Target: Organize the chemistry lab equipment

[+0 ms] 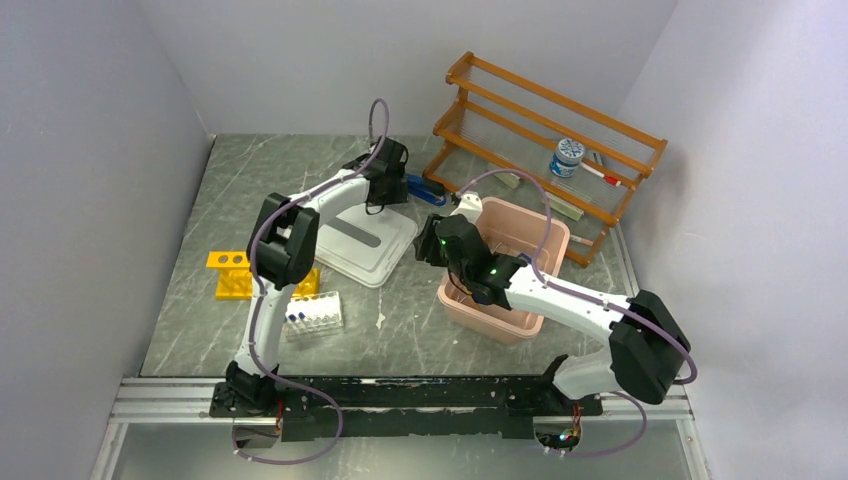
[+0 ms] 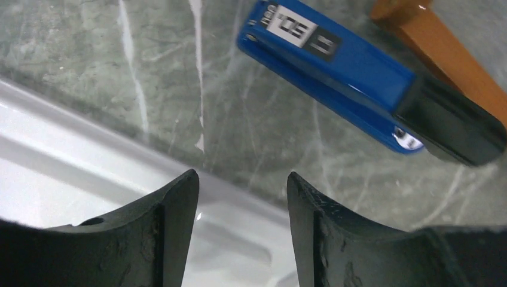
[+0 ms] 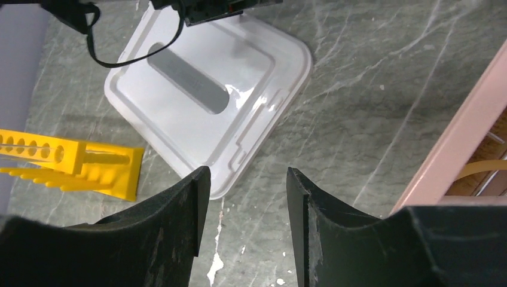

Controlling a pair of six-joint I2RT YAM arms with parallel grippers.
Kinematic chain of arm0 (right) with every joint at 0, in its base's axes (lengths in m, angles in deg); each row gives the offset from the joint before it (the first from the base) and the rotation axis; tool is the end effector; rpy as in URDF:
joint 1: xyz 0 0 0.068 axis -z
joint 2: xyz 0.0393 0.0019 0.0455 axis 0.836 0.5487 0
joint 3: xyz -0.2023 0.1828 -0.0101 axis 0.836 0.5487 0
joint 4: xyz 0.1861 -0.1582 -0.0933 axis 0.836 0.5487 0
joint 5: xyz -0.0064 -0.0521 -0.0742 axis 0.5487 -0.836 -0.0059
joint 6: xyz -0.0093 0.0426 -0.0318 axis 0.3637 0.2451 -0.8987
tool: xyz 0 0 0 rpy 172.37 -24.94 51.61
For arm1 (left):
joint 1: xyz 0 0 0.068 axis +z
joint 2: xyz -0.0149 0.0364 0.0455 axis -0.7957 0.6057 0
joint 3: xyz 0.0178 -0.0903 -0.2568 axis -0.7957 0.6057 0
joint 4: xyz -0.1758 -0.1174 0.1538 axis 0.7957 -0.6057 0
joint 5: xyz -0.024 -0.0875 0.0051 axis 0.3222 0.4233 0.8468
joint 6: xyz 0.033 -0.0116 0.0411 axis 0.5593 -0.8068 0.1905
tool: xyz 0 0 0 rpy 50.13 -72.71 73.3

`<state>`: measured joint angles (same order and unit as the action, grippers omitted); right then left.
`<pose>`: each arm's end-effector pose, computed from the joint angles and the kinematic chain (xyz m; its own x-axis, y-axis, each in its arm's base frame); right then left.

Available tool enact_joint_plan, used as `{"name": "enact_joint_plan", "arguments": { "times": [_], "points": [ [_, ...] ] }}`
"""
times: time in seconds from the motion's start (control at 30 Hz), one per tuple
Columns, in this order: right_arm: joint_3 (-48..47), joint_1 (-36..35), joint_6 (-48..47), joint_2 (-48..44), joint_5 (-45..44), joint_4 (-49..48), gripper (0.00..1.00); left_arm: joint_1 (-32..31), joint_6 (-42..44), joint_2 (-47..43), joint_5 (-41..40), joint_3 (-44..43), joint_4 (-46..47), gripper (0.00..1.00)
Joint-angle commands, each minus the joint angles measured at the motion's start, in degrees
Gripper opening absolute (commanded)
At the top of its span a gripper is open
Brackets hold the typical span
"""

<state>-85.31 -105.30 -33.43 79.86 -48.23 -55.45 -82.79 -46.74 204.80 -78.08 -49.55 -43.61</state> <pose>0.2079 0.2151 0.2482 -0.5548 0.2678 -0.7877 -0.1572 0.8960 0.4153 0.4335 -0.2446 0.1801 -0.7869 -0.1112 -0.6070 0.0209 0.9783 -0.2063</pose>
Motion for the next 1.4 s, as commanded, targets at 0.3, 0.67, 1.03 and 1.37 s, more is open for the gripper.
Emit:
{"name": "enact_joint_plan", "arguments": {
  "times": [0.3, 0.67, 1.03, 1.37],
  "points": [
    [1.1, 1.6, -2.1, -2.0, -2.2, -0.5, 0.53, -0.8, -5.1, 1.8, -5.1, 0.8, -0.2, 0.58],
    [2.2, 1.6, -1.2, -3.5, -0.8, -0.9, 0.53, -2.3, -0.2, -6.5, -2.1, 8.8, 2.3, 0.55],
    [3.4, 1.6, -0.3, -5.3, 0.3, -0.7, 0.53, -3.2, -0.5, -10.6, -7.0, 10.0, -1.4, 0.61],
    [3.7, 1.6, -1.2, -6.5, 0.0, -0.7, 0.53, -3.2, -4.4, -2.4, -9.6, 4.7, -6.0, 0.66]
  ]
}}
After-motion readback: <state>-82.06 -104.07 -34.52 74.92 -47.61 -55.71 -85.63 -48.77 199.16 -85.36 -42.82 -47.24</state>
